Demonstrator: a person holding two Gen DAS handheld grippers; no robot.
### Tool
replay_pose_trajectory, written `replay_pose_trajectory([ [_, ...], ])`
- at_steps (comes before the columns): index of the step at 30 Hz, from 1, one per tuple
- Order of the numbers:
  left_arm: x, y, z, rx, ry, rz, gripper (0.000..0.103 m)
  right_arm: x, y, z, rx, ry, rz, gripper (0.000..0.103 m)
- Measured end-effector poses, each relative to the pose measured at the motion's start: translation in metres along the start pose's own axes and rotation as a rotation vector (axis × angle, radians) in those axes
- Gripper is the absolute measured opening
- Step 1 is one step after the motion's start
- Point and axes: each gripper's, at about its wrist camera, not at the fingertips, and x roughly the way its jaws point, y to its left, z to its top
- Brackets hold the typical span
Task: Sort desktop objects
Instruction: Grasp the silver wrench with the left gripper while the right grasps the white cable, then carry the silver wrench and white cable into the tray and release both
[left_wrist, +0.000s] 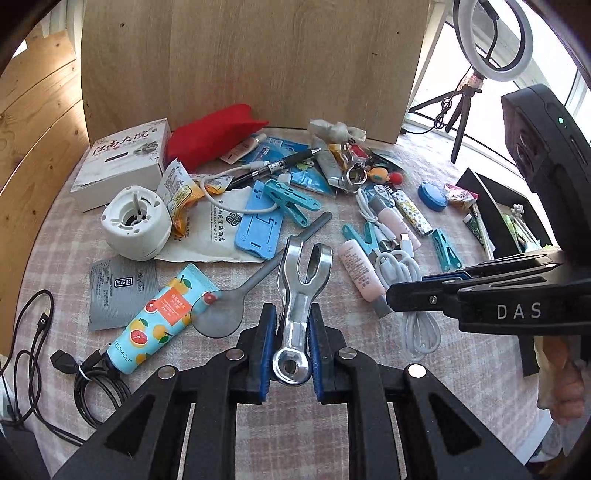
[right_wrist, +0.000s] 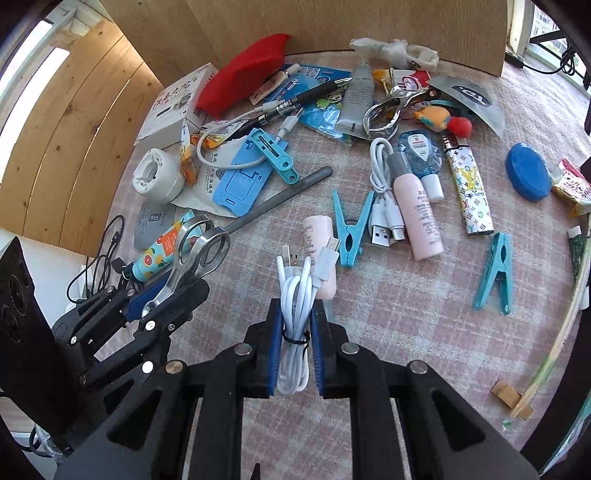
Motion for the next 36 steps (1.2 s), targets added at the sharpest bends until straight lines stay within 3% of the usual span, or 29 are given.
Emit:
replay_pose_trajectory([
  [10,-0.026,-0.079,0.016,0.041,-0.058,0.002,0.016,-0.066,-0.053,-0.017,0.002,-0.104,-0.003,0.014],
  [24,-0.024,-0.260,0.032,0.168,-0.100,-0.135,0.016,-0.185,-0.220,-0.067,0.121,-0.239,-0.109,0.014],
  [34,-0.014,-0.359,0.027,0.246,-0.076,-0.216,0.016,-0.232,-0.322,-0.100,0.239,-0.284,-0.168,0.015],
  [36,-0.013,-0.374,0.024,0.269,-0.071,-0.202,0.034,-0.236,-0.330,-0.105,0.235,-0.290,-0.173,0.016],
])
